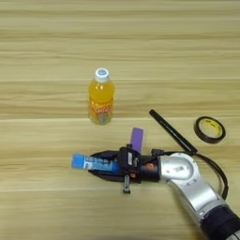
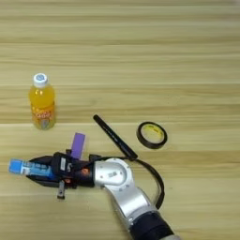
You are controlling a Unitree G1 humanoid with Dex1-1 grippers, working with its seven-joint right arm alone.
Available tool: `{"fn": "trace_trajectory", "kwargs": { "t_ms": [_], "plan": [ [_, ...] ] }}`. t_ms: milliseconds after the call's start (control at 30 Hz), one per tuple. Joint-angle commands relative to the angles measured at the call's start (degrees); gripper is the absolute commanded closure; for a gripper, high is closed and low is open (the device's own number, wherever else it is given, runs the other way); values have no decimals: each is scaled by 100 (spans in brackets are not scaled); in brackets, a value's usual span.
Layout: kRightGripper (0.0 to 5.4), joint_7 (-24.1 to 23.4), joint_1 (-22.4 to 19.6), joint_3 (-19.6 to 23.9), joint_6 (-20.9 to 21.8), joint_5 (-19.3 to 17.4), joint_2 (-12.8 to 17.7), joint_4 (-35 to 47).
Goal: Move the objects on the table
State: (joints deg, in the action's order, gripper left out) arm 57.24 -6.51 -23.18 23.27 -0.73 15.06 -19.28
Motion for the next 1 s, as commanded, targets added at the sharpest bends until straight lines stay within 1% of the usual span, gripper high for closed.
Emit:
{"fn": "trace_trajectory", "kwargs": {
  "t_ms": [33,67,133,233,1000],
  "plan": [
    [400,-269,-276,-16,-711,320,126,173],
    [400,-260,-280,-32,-859,346,135,193],
    [400,-260,-282,-53,-1002,389,152,241],
    [400,-275,-277,-79,-1060,409,169,293],
    [401,-297,-274,-105,-1023,356,182,315]
  ]
}}
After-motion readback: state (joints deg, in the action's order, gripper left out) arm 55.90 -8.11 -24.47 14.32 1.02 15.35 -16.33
